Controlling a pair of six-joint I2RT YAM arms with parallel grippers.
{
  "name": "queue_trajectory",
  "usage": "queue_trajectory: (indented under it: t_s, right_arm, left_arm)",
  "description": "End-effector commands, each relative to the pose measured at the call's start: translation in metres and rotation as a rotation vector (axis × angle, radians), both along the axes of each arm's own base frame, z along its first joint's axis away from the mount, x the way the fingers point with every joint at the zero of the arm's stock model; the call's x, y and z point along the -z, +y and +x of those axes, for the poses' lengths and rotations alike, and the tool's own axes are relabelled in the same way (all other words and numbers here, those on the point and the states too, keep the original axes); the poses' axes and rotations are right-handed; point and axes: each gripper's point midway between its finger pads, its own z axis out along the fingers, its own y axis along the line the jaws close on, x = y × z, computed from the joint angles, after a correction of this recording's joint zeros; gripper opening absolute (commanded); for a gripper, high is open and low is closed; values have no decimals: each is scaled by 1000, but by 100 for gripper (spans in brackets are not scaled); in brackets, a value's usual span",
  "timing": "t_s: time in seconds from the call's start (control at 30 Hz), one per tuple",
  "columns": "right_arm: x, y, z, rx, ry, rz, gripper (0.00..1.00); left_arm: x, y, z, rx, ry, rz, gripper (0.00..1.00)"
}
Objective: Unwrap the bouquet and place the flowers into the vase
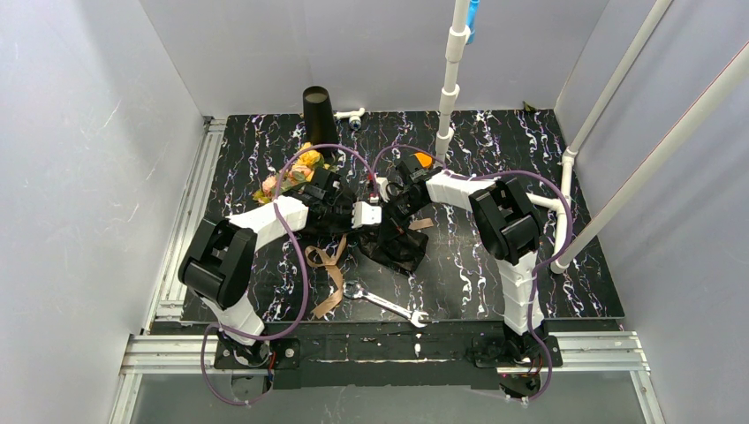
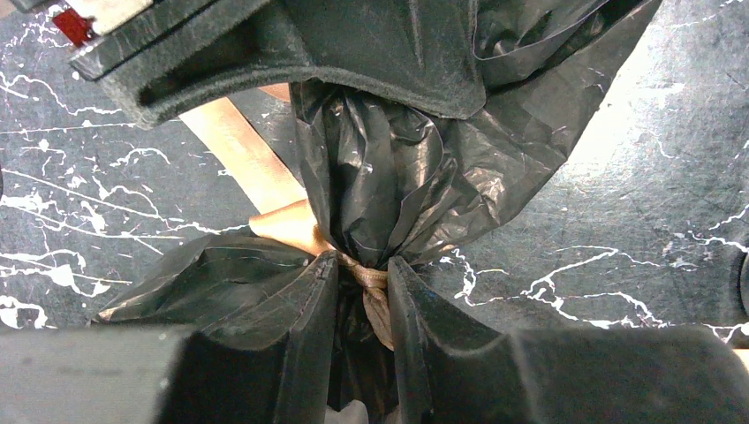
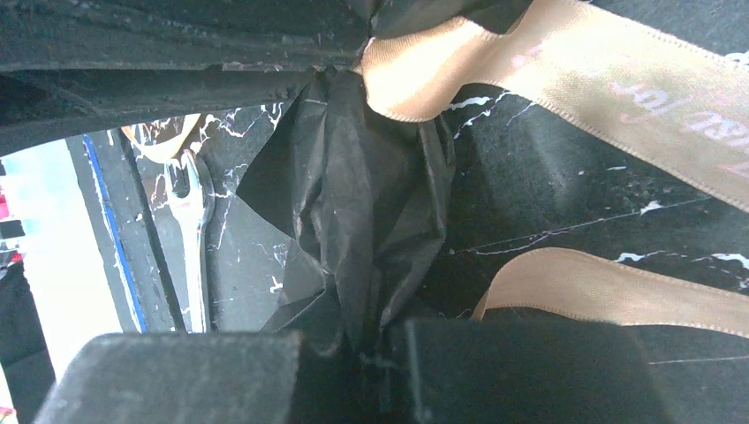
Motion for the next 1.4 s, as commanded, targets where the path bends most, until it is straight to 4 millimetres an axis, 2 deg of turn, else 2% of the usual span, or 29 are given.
queue_trajectory:
  t_s: [0.0,0.17,0.43,0.53,0.67,0.77,1.0,1.27,1.37]
  right_arm:
    - [49,-47,-12,35,47,-249,1]
    - [52,-56,-4,76,76,-245,1]
    - [51,-56,-8,71,86,-234,1]
    - [52,-59,-9,68,82,-239,1]
    - [52,-58,-6,69,70,-239,1]
    - [53,-56,-6,70,75,-234,1]
    - [53,-55,-5,68,75,-231,1]
    - [55,-56,-3,73,64,-238,1]
    - [54,-56,-1,78,53,-244,1]
  left_arm:
    - [20,38,-4,-83,49,123,26]
    - [28,44,-9,-57,42,147,27]
    - [32,46,-2,-82,34,174,28]
    - [24,47,-6,-78,18,160,33]
    - [11,46,-18,-53,23,132,34]
    - [17,48,-18,-55,33,146,33]
    - [34,40,0,-86,44,188,32]
    - [40,28,-7,-120,87,187,31]
    - [32,23,-2,-215,127,151,20]
